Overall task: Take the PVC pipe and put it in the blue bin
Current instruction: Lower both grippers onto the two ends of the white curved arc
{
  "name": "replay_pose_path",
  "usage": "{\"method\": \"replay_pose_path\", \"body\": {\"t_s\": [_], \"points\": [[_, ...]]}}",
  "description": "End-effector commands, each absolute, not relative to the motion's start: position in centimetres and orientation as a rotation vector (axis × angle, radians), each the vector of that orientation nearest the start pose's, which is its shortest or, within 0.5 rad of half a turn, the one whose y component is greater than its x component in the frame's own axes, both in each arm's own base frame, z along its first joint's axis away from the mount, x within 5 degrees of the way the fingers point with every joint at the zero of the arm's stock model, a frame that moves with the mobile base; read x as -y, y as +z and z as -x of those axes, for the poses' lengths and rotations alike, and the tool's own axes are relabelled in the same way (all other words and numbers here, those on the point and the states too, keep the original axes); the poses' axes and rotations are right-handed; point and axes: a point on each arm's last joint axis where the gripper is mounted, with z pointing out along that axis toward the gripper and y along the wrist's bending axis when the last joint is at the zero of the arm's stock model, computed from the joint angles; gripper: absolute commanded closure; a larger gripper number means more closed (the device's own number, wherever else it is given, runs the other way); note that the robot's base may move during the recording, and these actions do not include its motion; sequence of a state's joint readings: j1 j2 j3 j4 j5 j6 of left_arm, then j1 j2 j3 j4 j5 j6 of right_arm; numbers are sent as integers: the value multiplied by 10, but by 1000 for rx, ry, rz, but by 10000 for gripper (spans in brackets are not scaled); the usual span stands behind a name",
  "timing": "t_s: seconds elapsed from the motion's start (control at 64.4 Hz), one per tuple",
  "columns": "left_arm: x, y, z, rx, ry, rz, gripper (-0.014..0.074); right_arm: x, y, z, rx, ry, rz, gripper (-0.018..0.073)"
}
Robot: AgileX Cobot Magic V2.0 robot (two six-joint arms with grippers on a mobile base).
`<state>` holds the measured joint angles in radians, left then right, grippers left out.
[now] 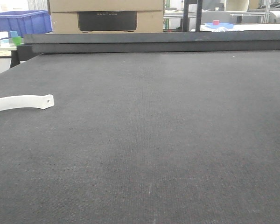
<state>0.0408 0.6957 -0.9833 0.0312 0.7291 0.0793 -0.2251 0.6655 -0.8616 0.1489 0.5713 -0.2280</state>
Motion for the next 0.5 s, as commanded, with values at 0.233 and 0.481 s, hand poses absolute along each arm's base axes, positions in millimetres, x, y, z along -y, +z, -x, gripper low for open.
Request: {"method": "replay_pose_path", "body": {"t_s": [0.233,0.481], "points": [[-6,371,-218,-2343,22,-37,707,35,339,-192,-2342,-61,-63,722],[-5,317,-267,-2562,-39,-16,707,37,315,-220,-2419,36,-115,722]]}}
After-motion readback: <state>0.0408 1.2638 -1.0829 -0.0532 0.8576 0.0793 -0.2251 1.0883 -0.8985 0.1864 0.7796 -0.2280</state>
